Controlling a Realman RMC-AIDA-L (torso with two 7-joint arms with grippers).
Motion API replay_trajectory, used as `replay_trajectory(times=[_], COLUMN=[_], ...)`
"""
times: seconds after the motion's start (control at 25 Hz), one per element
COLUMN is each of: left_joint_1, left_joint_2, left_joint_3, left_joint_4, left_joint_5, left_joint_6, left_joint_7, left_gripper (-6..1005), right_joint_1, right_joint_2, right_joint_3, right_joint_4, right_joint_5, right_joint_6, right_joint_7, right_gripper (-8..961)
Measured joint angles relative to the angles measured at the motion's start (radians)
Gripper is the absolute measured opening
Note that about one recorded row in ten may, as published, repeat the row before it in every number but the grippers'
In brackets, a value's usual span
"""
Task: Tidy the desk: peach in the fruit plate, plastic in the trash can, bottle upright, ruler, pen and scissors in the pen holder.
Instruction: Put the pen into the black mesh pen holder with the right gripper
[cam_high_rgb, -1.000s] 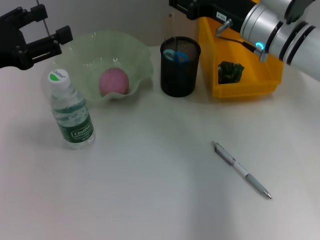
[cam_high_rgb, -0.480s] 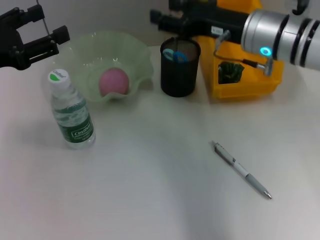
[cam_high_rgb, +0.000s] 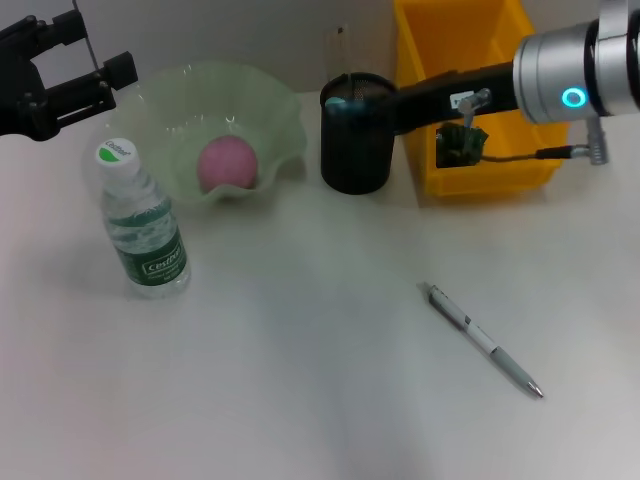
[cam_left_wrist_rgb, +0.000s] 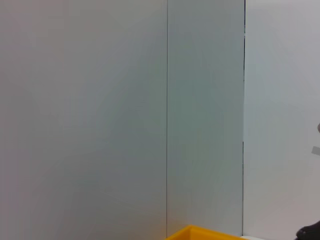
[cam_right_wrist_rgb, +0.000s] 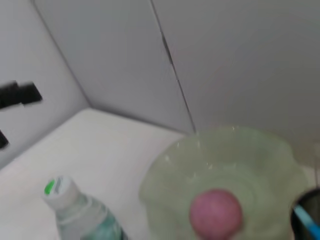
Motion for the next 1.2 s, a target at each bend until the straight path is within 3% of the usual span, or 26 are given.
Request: replay_trajectory(times=[0.24,0.48,0.88,1.2], left_joint_1=[0.003,0.003,0.003,-0.004], left_joint_2=[0.000,0.001,0.001,-0.001], left_joint_3=[0.000,0.000,0.000,0.005], left_joint_4=[0.005,0.005,0.005,0.003], left_joint_5=[0.000,-0.001,-0.002,-0.003], left_joint_6=[0.002,0.002,0.001,0.001], left_joint_7=[0.001,0.001,0.001,0.001], left_gripper=[806,805,805,806], right_joint_1=[0.079,0.140,0.180,0.255], right_joint_2=[-0.001,-0.003,-0.004,-0.001], right_joint_3=[0.061,0.104,0.104,0.064], right_joint_4=[-0.055,-0.043,0.099,0.236], right_joint_5=[-0.241,-0.344,-0.394,-0.475], right_joint_6=[-0.224,-0.358,-0.400,-0.443], right_joint_7=[0.204,0.245,0.254,0.264], right_gripper=[602,597,587,580])
